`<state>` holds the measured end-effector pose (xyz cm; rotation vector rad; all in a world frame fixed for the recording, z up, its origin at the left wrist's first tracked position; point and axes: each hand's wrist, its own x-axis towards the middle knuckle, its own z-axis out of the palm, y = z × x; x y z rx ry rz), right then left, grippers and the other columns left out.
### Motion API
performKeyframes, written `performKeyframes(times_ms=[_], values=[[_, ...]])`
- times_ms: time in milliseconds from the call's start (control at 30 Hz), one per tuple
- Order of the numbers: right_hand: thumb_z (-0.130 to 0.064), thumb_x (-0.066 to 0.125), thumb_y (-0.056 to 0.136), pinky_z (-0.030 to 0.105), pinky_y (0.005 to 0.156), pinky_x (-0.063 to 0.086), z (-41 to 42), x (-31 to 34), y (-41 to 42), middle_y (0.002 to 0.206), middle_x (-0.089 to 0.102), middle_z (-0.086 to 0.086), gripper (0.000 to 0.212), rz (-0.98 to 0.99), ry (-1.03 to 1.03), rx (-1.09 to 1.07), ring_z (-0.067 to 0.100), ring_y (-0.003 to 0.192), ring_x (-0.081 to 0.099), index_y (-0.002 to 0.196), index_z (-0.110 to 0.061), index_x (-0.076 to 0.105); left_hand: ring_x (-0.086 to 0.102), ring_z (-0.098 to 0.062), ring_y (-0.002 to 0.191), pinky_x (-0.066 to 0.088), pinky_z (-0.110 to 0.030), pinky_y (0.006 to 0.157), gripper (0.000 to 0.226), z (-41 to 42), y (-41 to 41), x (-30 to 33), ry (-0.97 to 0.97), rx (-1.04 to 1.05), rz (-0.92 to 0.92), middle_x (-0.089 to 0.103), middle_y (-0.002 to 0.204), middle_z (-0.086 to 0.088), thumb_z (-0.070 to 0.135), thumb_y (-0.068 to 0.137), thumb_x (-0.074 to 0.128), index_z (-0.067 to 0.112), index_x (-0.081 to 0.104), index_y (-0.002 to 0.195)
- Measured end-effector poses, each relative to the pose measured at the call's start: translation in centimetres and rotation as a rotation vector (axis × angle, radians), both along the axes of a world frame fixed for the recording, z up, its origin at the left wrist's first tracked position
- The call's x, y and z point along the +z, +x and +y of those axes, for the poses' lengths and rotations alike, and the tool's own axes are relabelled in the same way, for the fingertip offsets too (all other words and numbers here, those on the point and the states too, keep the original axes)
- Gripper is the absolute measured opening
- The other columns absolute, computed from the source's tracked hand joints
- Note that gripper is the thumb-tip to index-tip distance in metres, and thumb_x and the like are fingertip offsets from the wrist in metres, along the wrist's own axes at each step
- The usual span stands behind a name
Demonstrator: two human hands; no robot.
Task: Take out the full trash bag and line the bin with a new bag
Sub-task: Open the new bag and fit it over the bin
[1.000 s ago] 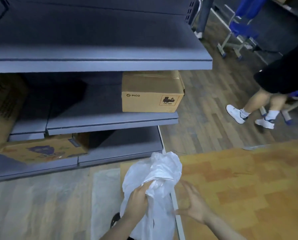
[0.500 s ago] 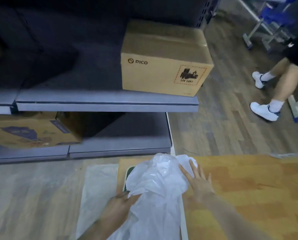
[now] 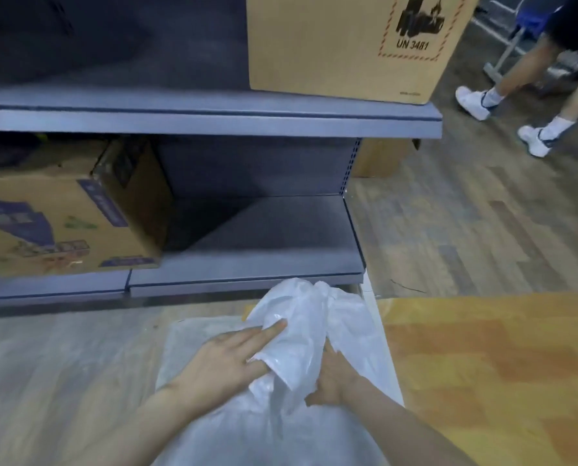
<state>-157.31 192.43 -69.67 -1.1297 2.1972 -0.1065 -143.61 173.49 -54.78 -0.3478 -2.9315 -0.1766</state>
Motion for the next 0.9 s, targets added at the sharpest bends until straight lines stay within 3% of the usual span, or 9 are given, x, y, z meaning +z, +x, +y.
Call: performKeyframes(times_ms=[67, 167, 267, 333, 467, 600, 700, 800, 900], values=[[-0.058, 0.073, 0.062, 0.055, 0.114, 0.023, -0.3, -3.1, -0.4, 0.159, 0.006, -0.006, 0.111, -0.038, -0.02, -0.005, 0.031, 0.145, 0.013, 0.129, -0.068, -0.015, 0.065, -0.016, 0.097, 0.055, -0.02, 0.06, 0.023, -0.1, -0.2, -2.6, -0.019, -0.104, 0.002, 0.064, 0.125, 0.0, 0.02, 0.077, 0.046, 0.022, 0.068, 0.071], [-0.059, 0.068, 0.063, 0.049, 0.115, 0.023, -0.1, -4.7, -0.7, 0.159, 0.003, -0.003, 0.108, 0.024, -0.038, 0.109, 0.033, 0.143, 0.018, 0.148, -0.04, 0.005, 0.067, -0.016, 0.092, 0.054, -0.018, 0.058, 0.012, 0.1, -0.6, -5.3, -0.073, -0.171, 0.019, 0.069, 0.115, 0.002, 0.02, 0.072, 0.046, 0.026, 0.052, 0.08], [-0.053, 0.068, 0.066, 0.043, 0.115, 0.027, 0.2, -4.6, -1.3, 0.158, 0.008, -0.003, 0.102, -0.02, -0.091, 0.123, 0.027, 0.141, 0.021, 0.149, -0.032, 0.014, 0.071, -0.014, 0.082, 0.05, -0.015, 0.052, 0.027, 0.2, -1.0, -8.6, -0.078, -0.204, -0.027, 0.071, 0.109, 0.006, 0.016, 0.063, 0.069, 0.027, 0.048, 0.075], [-0.044, 0.069, 0.075, 0.038, 0.113, 0.03, 0.7, -3.8, -1.7, 0.158, 0.009, -0.008, 0.093, 0.002, -0.12, 0.132, 0.022, 0.141, 0.023, 0.149, -0.034, 0.014, 0.065, -0.011, 0.102, 0.05, -0.015, 0.068, 0.026, 1.1, -1.6, -9.5, -0.044, -0.114, -0.065, 0.062, 0.126, 0.012, 0.013, 0.079, 0.059, 0.037, 0.051, 0.085], [-0.024, 0.058, 0.087, 0.031, 0.106, 0.034, 2.8, -2.0, -2.8, 0.159, 0.009, -0.009, 0.077, 0.192, -0.158, 0.176, 0.018, 0.145, 0.02, 0.15, -0.036, 0.014, 0.038, -0.013, 0.132, 0.038, -0.025, 0.098, 0.044, 1.6, -2.2, -12.6, -0.191, -0.247, -0.286, 0.029, 0.152, 0.015, 0.02, 0.096, 0.032, 0.031, 0.044, 0.137], [-0.025, 0.055, 0.091, 0.029, 0.1, 0.039, 3.7, 1.3, -3.1, 0.15, 0.037, -0.005, 0.051, 0.406, -0.262, 0.102, 0.017, 0.135, 0.041, 0.141, -0.027, 0.042, 0.045, -0.025, 0.124, 0.046, -0.039, 0.09, 0.051, 1.4, -2.7, -13.3, -0.191, -0.234, -0.39, 0.037, 0.148, 0.004, 0.02, 0.087, 0.027, 0.019, 0.045, 0.134], [-0.039, 0.079, 0.07, 0.04, 0.092, 0.046, 4.4, 2.4, -3.6, 0.137, 0.05, 0.006, 0.079, 0.728, -0.345, -0.071, 0.031, 0.122, 0.052, 0.136, -0.026, 0.038, 0.051, -0.029, 0.111, 0.044, -0.037, 0.085, 0.039, 2.7, -4.1, -14.0, -0.217, -0.256, -0.38, 0.05, 0.132, -0.001, 0.016, 0.093, 0.035, 0.018, 0.046, 0.13], [-0.044, 0.066, 0.082, 0.051, 0.113, 0.022, 6.1, 1.4, -4.4, 0.157, 0.01, 0.002, 0.088, 0.574, -0.236, -0.373, 0.034, 0.146, 0.011, 0.149, -0.036, 0.009, 0.05, -0.029, 0.109, 0.033, -0.029, 0.077, 0.039, 4.0, -5.3, -14.7, -0.244, -0.239, -0.438, 0.052, 0.125, -0.007, 0.013, 0.096, 0.032, 0.018, 0.045, 0.133], [-0.02, 0.044, 0.098, 0.031, 0.112, 0.029, 6.9, 0.6, -4.7, 0.156, 0.027, 0.002, 0.051, 0.34, -0.287, -0.258, 0.018, 0.143, 0.026, 0.146, -0.023, 0.029, 0.048, -0.028, 0.114, 0.035, -0.032, 0.086, 0.043, 4.6, -5.7, -14.9, -0.292, -0.233, -0.466, 0.05, 0.128, -0.01, 0.011, 0.096, 0.032, 0.017, 0.04, 0.138]])
